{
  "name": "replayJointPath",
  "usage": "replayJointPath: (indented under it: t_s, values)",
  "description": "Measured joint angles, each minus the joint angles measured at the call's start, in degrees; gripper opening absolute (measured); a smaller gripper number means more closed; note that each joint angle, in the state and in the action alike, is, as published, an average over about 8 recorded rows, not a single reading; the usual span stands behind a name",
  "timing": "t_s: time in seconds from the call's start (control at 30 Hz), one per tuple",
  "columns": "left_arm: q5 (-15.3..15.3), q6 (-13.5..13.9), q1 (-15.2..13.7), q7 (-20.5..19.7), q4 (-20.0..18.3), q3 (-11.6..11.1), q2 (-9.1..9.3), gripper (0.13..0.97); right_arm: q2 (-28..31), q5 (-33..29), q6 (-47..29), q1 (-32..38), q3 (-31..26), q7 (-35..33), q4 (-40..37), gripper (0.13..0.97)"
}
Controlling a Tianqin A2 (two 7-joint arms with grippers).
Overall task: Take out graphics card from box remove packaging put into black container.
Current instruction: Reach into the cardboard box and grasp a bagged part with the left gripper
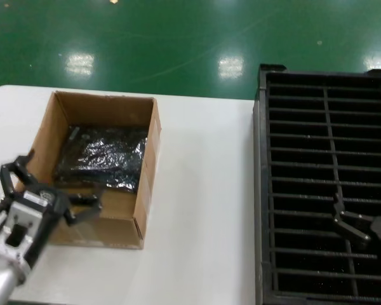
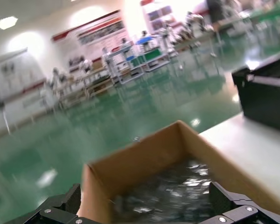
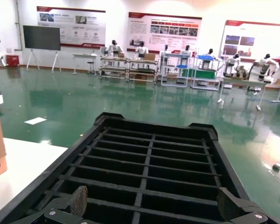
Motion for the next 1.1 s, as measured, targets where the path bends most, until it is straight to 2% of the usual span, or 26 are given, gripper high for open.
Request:
replayJointPath:
  t_s: [0.13,0.23,0.33,0.43,0.6,0.77,0.9,1.1]
  values:
    - [4.5,1.8,-5.6,3.4,3.1,1.6,-3.99,0.966,0.0,0.0,0.0,0.0,0.0,0.0,0.0,0.966]
    - [7.9,4.2,-11.1,6.3,6.8,3.6,-6.00,0.966,0.0,0.0,0.0,0.0,0.0,0.0,0.0,0.966]
    - [11.6,7.9,-17.9,9.2,12.1,6.5,-7.18,0.966,0.0,0.0,0.0,0.0,0.0,0.0,0.0,0.966]
    - [15.4,12.8,-25.3,11.6,18.6,10.0,-7.45,0.966,0.0,0.0,0.0,0.0,0.0,0.0,0.0,0.966]
    - [21.4,20.4,-37.0,16.2,31.5,16.5,-5.84,0.966,0.0,0.0,0.0,0.0,0.0,0.0,0.0,0.966]
    - [24.2,23.5,-45.5,23.0,44.8,20.8,-2.30,0.966,0.0,0.0,0.0,0.0,0.0,0.0,0.0,0.966]
    - [24.0,23.5,-48.9,27.9,51.4,22.1,-0.25,0.956,0.0,0.0,0.0,0.0,0.0,0.0,0.0,0.966]
    - [22.6,22.6,-50.4,33.0,55.7,22.2,1.14,0.936,0.0,0.0,0.0,0.0,0.0,0.0,0.0,0.966]
